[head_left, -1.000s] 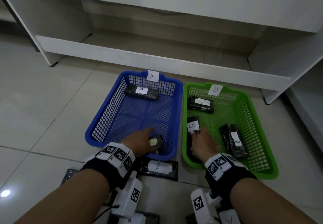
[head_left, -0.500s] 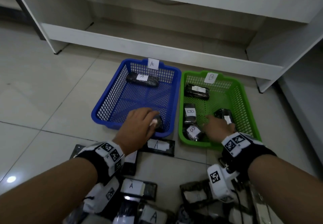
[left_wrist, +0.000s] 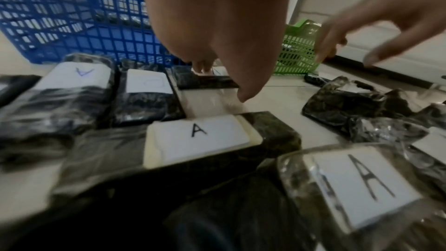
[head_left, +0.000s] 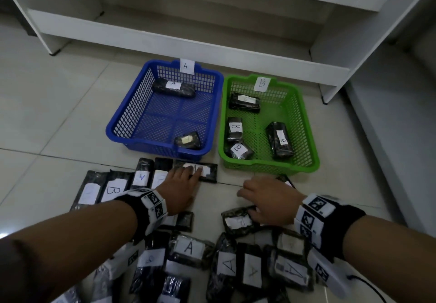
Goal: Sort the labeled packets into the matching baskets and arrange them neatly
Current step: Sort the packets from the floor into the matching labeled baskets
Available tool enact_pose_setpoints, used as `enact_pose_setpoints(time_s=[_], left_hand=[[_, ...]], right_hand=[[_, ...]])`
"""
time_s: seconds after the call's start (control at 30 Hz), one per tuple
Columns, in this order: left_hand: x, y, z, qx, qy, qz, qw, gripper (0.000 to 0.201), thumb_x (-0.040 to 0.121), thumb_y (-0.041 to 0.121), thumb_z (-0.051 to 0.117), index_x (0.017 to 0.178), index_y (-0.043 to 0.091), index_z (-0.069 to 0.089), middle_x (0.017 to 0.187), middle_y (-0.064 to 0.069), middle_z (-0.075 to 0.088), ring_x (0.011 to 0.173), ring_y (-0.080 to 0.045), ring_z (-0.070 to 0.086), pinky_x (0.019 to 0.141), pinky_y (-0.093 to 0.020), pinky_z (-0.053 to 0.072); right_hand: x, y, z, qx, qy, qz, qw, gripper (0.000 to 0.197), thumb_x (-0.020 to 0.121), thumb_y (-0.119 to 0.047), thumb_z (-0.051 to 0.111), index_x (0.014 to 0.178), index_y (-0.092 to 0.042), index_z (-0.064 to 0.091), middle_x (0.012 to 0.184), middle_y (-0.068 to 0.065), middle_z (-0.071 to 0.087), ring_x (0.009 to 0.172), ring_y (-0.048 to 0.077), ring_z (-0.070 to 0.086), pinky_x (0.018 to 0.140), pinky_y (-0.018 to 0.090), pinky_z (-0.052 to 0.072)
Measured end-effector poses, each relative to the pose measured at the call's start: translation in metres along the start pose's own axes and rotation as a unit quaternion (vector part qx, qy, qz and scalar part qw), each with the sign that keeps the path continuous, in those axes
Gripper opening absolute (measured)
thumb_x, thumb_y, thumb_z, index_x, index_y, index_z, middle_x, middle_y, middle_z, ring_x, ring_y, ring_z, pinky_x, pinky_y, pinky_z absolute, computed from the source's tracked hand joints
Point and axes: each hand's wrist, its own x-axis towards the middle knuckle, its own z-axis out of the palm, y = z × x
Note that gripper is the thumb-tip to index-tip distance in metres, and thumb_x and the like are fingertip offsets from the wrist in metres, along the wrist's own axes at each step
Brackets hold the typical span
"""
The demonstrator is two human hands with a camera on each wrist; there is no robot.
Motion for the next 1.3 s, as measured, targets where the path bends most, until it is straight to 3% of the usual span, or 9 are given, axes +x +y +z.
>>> enact_pose_setpoints(time_s=[0.07, 0.2, 0.3, 0.37, 0.53, 0.7, 0.87, 1.1, 1.3], left_hand=[[0.005, 0.007, -0.004, 0.025, 0.008, 0.009, 1.0, 0.085, 0.075, 0.037, 0.063, 0.145, 0.006, 0.028, 0.125, -0.016, 0.052, 0.111, -0.033, 0.051, 0.095, -0.042, 0.04], [0.01, 0.015, -0.008, 0.036, -0.045, 0.008, 0.998, 0.069, 0.086, 0.023, 0.053, 0.146, 0.013, 0.02, 0.137, -0.013, 0.031, 0.125, -0.032, 0.032, 0.1, -0.041, 0.03], [0.008, 0.016, -0.008, 0.028, -0.051, 0.013, 0.998, 0.06, 0.087, 0.016, 0.05, 0.142, 0.022, 0.025, 0.139, -0.013, 0.029, 0.127, -0.033, 0.03, 0.101, -0.045, 0.03], [0.006, 0.012, -0.009, 0.03, -0.061, 0.042, 0.997, 0.061, 0.087, 0.016, 0.05, 0.141, 0.023, 0.024, 0.134, -0.01, 0.039, 0.119, -0.031, 0.043, 0.099, -0.045, 0.03], [-0.002, 0.009, -0.016, 0.041, -0.036, 0.094, 0.994, 0.07, 0.083, 0.034, 0.057, 0.141, 0.017, 0.023, 0.126, -0.007, 0.042, 0.109, -0.029, 0.05, 0.099, -0.044, 0.03], [-0.011, 0.005, -0.022, 0.04, 0.003, 0.104, 0.994, 0.069, 0.081, 0.043, 0.054, 0.138, 0.015, 0.027, 0.118, -0.006, 0.043, 0.098, -0.027, 0.052, 0.087, -0.04, 0.036], [-0.019, -0.013, -0.036, 0.009, 0.111, 0.111, 0.988, 0.063, 0.075, 0.051, 0.045, 0.124, 0.012, 0.041, 0.1, -0.005, 0.057, 0.075, -0.023, 0.06, 0.068, -0.034, 0.048], [-0.024, -0.06, -0.066, 0.001, 0.266, 0.123, 0.956, 0.053, 0.076, 0.048, 0.05, 0.114, 0.012, 0.044, 0.103, -0.007, 0.062, 0.08, -0.021, 0.061, 0.071, -0.031, 0.046], [-0.001, -0.105, -0.091, -0.073, 0.244, -0.023, 0.967, 0.044, 0.086, 0.044, 0.05, 0.118, 0.014, 0.046, 0.111, -0.005, 0.053, 0.084, -0.022, 0.058, 0.074, -0.038, 0.051]], right_hand=[[-0.01, -0.001, 0.016, 0.028, -0.09, 0.019, 0.995, 0.068, 0.085, -0.047, 0.051, 0.144, -0.021, 0.028, 0.14, 0.003, 0.038, 0.126, 0.025, 0.037, 0.103, 0.04, 0.033], [-0.014, -0.011, 0.027, 0.038, -0.113, 0.033, 0.992, 0.085, 0.086, -0.047, 0.056, 0.15, -0.022, 0.005, 0.154, -0.001, 0.021, 0.139, 0.022, 0.02, 0.111, 0.042, 0.02], [-0.008, -0.02, 0.031, 0.055, -0.077, 0.043, 0.995, 0.075, 0.088, -0.038, 0.056, 0.149, -0.022, 0.015, 0.152, -0.001, 0.024, 0.137, 0.023, 0.023, 0.108, 0.042, 0.023], [-0.003, -0.027, 0.035, 0.061, -0.074, 0.037, 0.995, 0.067, 0.087, -0.031, 0.057, 0.145, -0.022, 0.024, 0.149, -0.001, 0.028, 0.135, 0.022, 0.027, 0.105, 0.042, 0.025], [0.007, -0.028, 0.034, 0.064, -0.067, 0.034, 0.995, 0.053, 0.089, -0.024, 0.054, 0.138, -0.02, 0.035, 0.141, 0.0, 0.038, 0.131, 0.019, 0.031, 0.101, 0.037, 0.025], [0.016, -0.013, 0.015, 0.083, -0.066, 0.014, 0.994, 0.048, 0.092, -0.028, 0.05, 0.136, -0.019, 0.036, 0.139, 0.001, 0.04, 0.128, 0.02, 0.038, 0.101, 0.033, 0.028], [0.017, -0.011, -0.01, 0.126, 0.008, 0.065, 0.99, 0.044, 0.085, -0.046, 0.052, 0.12, -0.021, 0.042, 0.117, 0.0, 0.045, 0.097, 0.025, 0.056, 0.079, 0.034, 0.044], [0.02, -0.003, -0.046, 0.121, 0.196, 0.062, 0.971, 0.048, 0.079, -0.051, 0.043, 0.116, -0.021, 0.052, 0.105, -0.003, 0.052, 0.083, 0.016, 0.054, 0.068, 0.03, 0.046], [0.043, 0.036, -0.052, 0.243, 0.258, 0.284, 0.891, 0.037, 0.088, -0.044, 0.055, 0.116, -0.021, 0.048, 0.107, 0.001, 0.056, 0.089, 0.021, 0.058, 0.076, 0.039, 0.051]])
